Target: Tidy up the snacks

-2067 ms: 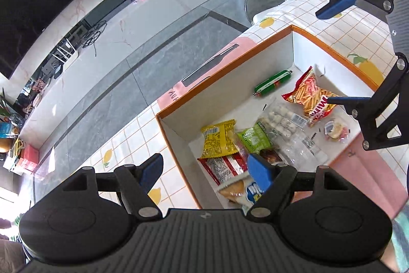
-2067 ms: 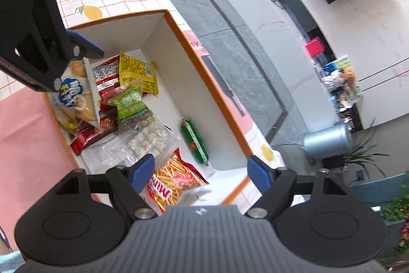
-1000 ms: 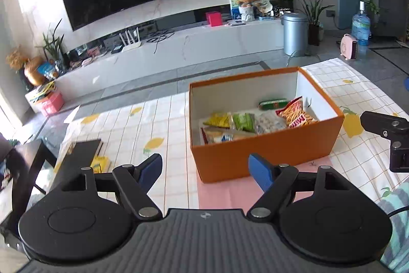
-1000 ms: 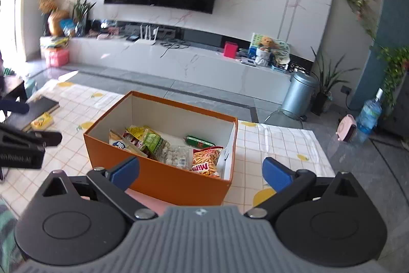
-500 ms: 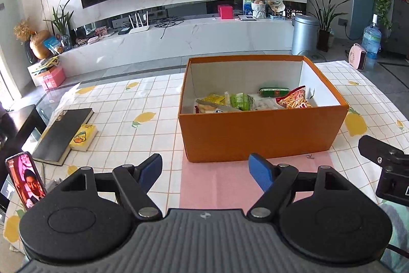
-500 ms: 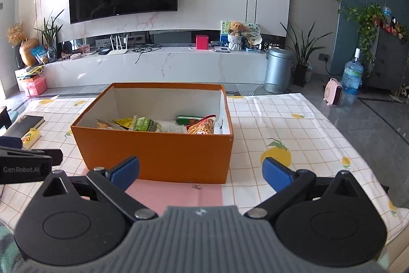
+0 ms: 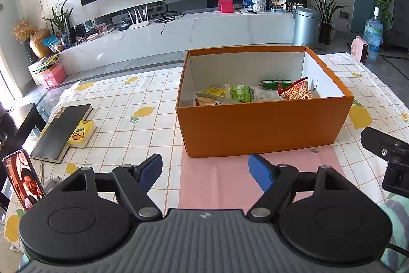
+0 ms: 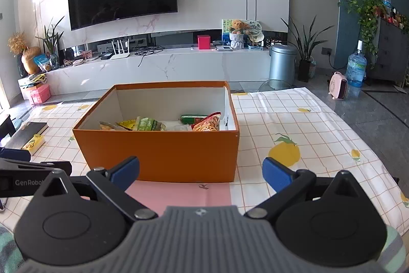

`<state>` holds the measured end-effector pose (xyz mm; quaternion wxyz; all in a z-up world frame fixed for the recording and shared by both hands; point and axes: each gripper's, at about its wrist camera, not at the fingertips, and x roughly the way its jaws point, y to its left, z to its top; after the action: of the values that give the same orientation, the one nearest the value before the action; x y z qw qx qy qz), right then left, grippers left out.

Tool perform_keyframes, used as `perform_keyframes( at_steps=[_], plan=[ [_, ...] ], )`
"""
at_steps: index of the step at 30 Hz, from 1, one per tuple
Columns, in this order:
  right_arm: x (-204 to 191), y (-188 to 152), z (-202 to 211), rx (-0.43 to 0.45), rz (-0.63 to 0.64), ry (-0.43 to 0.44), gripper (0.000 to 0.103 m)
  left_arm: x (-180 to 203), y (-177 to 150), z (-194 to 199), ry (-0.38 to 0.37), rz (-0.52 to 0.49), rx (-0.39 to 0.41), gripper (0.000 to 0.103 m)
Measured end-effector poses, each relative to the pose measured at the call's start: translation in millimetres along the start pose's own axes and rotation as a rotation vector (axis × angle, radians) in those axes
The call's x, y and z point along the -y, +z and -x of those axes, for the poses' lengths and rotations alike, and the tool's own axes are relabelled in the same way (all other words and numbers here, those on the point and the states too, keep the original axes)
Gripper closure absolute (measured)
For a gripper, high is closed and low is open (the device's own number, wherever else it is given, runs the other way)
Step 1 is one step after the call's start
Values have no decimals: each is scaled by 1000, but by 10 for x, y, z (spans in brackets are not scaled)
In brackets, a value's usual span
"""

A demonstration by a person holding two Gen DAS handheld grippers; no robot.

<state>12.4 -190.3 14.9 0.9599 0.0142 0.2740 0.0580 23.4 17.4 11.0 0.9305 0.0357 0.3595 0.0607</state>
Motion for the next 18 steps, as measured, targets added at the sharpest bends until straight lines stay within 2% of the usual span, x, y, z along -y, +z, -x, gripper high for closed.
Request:
perform_keyframes(
  at_steps=[18],
  plan=[
    [99, -43, 46, -11, -22, -2, 4, 81, 38, 85, -13, -15, 13, 13]
  ],
)
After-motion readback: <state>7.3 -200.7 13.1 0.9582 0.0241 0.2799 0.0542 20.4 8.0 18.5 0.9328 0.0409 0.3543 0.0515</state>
